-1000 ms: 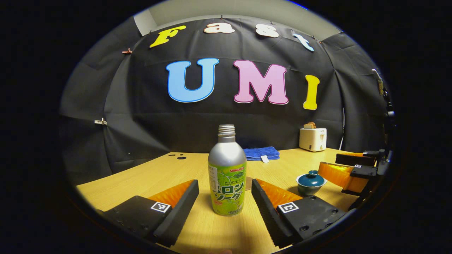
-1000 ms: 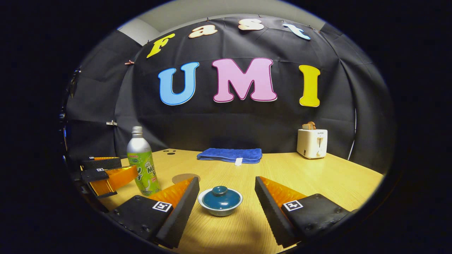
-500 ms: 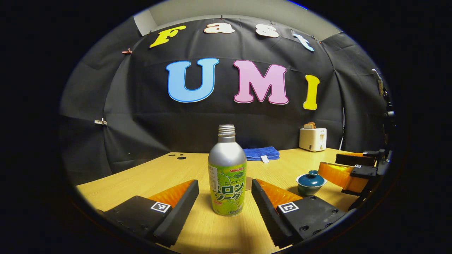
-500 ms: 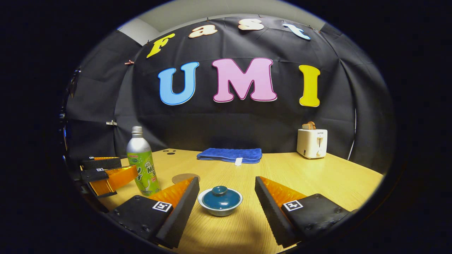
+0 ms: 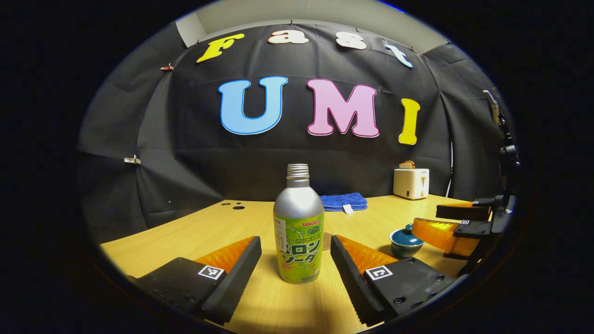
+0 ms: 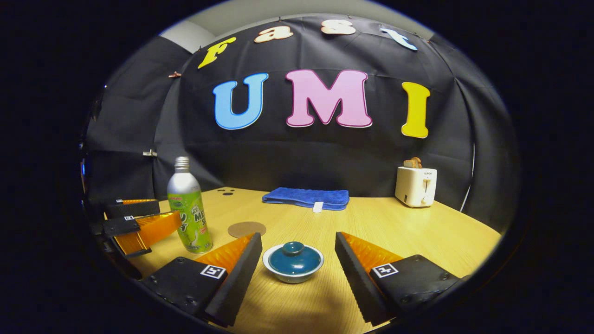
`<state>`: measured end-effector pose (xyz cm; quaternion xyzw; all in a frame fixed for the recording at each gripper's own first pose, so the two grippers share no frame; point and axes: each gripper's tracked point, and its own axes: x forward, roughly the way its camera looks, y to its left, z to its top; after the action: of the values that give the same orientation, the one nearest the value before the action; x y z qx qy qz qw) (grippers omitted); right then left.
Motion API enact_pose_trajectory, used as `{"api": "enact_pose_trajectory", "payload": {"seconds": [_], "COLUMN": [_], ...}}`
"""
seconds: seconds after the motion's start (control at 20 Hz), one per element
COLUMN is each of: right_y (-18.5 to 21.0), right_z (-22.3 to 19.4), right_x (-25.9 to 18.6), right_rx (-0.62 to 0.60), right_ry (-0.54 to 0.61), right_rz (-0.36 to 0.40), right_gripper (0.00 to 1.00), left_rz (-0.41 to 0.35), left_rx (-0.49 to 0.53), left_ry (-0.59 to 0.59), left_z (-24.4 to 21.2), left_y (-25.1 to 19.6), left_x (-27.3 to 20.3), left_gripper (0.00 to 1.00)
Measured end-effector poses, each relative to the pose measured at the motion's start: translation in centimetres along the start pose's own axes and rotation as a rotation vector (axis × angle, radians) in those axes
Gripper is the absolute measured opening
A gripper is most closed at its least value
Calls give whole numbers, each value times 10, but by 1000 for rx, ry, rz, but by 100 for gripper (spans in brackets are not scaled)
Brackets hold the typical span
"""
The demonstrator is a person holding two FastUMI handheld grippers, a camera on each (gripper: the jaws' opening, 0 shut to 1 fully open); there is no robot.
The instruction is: Open the teacup lid with one hand, grasp the water bottle and pour water into the teacup with the other hand; after pouring, place the water bottle on the coaster and then close the teacup lid.
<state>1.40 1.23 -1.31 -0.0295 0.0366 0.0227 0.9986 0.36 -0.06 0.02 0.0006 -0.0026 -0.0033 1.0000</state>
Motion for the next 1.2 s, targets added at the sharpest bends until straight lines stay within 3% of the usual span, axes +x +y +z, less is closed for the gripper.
{"api": "enact_pose_trajectory", "payload": {"seconds": [0.25,0.4,0.8,1.2], "right_y": [0,1,6,6], "right_z": [-13,-22,-27,-27], "right_x": [21,33,40,41], "right_rx": [-37,-29,-12,-14], "right_ry": [88,146,178,170], "right_rz": [11,28,73,78], "right_gripper": [94,79,59,59], "left_rz": [-8,-8,-8,-4], "left_rx": [1,1,2,2], "left_ry": [0,0,1,1], "left_z": [0,1,1,0], "left_y": [0,0,0,0], "left_x": [-1,-1,-2,0], "left_gripper": [95,95,95,95]}}
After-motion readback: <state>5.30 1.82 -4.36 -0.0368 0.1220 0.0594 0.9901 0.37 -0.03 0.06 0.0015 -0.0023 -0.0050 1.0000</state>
